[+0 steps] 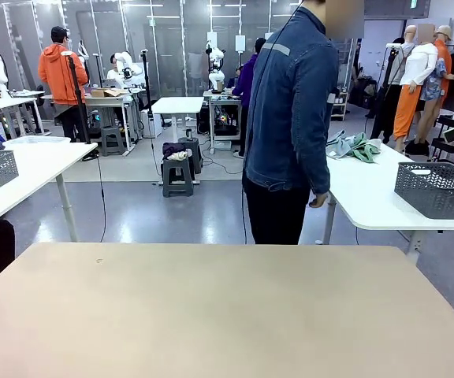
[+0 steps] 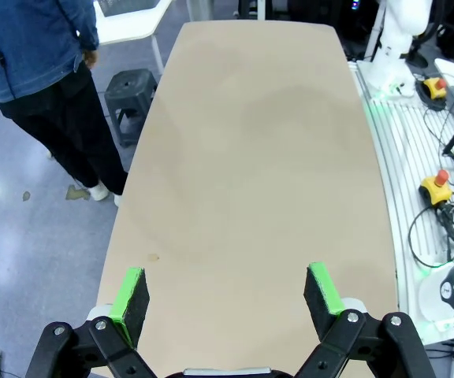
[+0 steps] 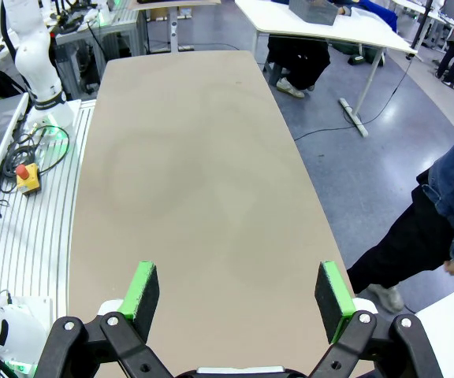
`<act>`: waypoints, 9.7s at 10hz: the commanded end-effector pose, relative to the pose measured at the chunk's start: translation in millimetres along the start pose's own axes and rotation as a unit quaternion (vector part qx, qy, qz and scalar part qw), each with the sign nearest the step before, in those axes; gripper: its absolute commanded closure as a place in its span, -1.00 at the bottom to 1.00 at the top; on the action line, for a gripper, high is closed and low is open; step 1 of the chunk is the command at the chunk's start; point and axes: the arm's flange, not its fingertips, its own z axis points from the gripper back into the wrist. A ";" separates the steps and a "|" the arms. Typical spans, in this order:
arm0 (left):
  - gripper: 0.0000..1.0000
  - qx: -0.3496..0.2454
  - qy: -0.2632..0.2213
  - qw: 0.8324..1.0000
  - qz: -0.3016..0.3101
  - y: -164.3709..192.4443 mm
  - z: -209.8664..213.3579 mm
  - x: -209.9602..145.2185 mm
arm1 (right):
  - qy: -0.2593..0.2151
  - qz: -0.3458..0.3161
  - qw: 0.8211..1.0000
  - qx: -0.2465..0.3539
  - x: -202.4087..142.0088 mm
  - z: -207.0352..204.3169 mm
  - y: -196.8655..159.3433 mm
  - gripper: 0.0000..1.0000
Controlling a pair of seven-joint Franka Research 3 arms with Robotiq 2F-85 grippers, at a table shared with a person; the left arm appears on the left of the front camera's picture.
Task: Fold the towels and place them in the basket.
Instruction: When a person lays out a Towel with hook on the table, fold it in half twice.
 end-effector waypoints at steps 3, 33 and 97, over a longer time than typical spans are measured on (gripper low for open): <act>-1.00 -0.012 -0.019 1.000 -0.015 1.2 6.4 -4.5 | 0.000 0.001 1.000 0.000 0.8 -0.6 0.0 -1.00; -1.00 -0.005 -0.006 1.000 -0.001 -1.8 0.9 -2.3 | 0.000 0.001 1.000 0.000 0.8 -0.6 0.0 -1.00; -1.00 -0.026 0.388 0.919 -0.068 -275.4 -428.7 15.3 | 0.468 0.032 0.881 -0.054 -1.6 -481.2 236.4 -1.00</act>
